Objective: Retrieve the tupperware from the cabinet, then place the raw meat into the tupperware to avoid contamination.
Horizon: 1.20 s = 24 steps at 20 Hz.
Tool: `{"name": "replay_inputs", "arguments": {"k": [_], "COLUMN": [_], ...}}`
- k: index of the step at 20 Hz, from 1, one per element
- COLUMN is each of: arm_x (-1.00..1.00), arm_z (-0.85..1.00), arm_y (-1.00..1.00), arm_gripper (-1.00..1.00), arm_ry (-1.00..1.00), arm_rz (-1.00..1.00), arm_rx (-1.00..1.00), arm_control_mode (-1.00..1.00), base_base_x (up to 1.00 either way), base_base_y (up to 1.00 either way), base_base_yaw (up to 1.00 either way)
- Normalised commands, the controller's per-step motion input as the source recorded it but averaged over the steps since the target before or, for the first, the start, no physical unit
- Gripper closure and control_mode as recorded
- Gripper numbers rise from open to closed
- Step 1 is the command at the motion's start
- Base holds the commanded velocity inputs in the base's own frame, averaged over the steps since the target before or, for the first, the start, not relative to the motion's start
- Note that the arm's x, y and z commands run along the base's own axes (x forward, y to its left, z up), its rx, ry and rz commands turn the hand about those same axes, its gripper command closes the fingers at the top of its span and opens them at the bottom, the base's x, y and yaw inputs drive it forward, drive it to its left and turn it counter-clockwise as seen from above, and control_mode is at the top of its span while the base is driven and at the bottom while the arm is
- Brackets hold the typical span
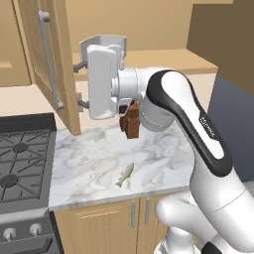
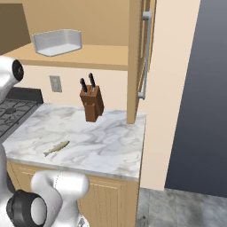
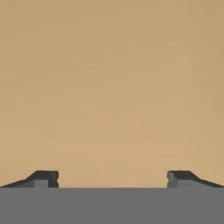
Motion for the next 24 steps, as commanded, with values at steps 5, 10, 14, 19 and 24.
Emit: {"name": "replay_inputs", "arguments": {"k": [5,10,14,19,24], "arm_x": [0.01,0.05,0.13,0.11,0.07], "arm_z": [-0.19,-0.24,-0.12,-0.04,-0.01], "arm_y": [0.97,0.94,0.65,0.43,0.15], "arm_gripper": [-1.0,-1.0,-1.0,-1.0,-1.0], "arm_ry": [0.0,0.0,0.0,0.01,0.02], "arm_rz": [0.06,0.01,-0.02,-0.04,-0.08], "arm_rx": [-0.06,-0.11,-0.15,-0.13,-0.04], "arm_control_mode": [-1.0,-1.0,-1.0,-1.0,-1.0], "base_base_x": [0.0,0.0,0.0,0.0,0.0], "base_base_y": [0.0,0.0,0.0,0.0,0.0], "base_base_yaw": [0.0,0.0,0.0,0.0,0.0]}}
